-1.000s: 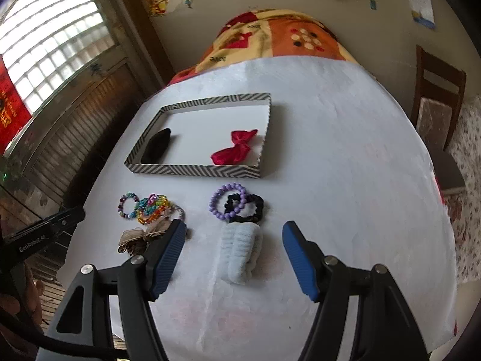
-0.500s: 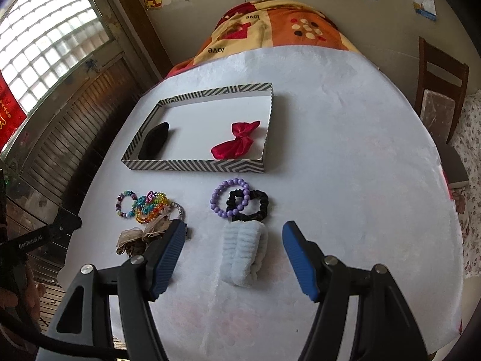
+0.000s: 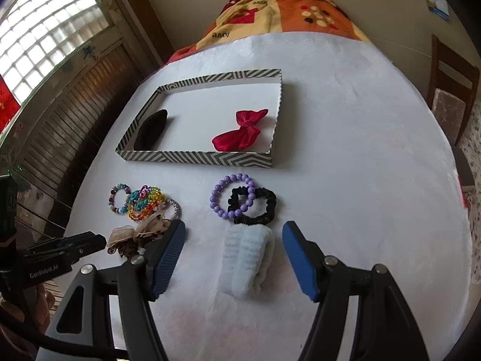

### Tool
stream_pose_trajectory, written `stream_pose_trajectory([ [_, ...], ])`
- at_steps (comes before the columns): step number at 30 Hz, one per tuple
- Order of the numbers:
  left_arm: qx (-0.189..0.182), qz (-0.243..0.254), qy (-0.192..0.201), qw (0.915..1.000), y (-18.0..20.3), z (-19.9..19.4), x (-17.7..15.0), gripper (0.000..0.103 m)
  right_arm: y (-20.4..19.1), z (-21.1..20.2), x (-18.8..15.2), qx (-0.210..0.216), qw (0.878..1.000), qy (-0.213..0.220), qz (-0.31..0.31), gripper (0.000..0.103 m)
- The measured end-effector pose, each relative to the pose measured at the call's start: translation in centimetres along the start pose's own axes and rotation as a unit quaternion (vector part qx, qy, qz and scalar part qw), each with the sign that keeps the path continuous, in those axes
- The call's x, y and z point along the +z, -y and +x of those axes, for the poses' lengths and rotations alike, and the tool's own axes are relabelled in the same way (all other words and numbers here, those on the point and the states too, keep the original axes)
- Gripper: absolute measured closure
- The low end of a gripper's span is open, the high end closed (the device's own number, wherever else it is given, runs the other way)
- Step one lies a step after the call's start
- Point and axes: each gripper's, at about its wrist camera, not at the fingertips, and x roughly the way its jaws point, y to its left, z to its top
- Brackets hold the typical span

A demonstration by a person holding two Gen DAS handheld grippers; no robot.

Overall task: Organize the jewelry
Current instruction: 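Grasp the beige lace bow scrunchie with the left tool while the right tool grasps the purple bead bracelet, then carry the scrunchie and purple bracelet with both tools into the striped tray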

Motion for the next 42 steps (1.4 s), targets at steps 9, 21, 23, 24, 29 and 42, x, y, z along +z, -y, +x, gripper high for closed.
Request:
stream_pose_trajectory([
  [9, 0.01, 0.032, -0.025, 0.9991, 0.6, 2.8, 0.4, 0.078, 0.8, 4.3, 3.4, 0.002, 0.999, -0.03, -0.038, 0.048],
  [21, 0.018, 0.056, -0.044, 0.9973, 0.1, 5.8, 0.6, 0.078, -0.8, 12.3, 4.9, -0.025, 0.99, -0.094, -0.104, 0.063],
  [23, 0.004, 0.057, -0.038, 0.9976, -0.1, 5.9, 0.6, 0.085, -0.9, 13.2, 4.8, -0.027, 0.989, -0.097, -0.109, 0.08],
  [24, 0.001, 0.058, -0.037, 0.9976, -0.1, 5.9, 0.5, 0.092, -0.9, 13.3, 4.7, -0.027, 0.989, -0.097, -0.111, 0.084],
  [29, -0.01, 0.055, -0.035, 0.9978, -0.5, 5.5, 0.6, 0.103, -1.3, 12.5, 4.7, -0.02, 0.99, -0.077, -0.117, 0.093],
  [42, -0.033, 0.043, 0.025, 0.9982, -0.6, -1.5, 1.4, 0.103, -3.5, 3.6, 6.3, 0.035, 0.993, 0.012, -0.116, 0.093],
])
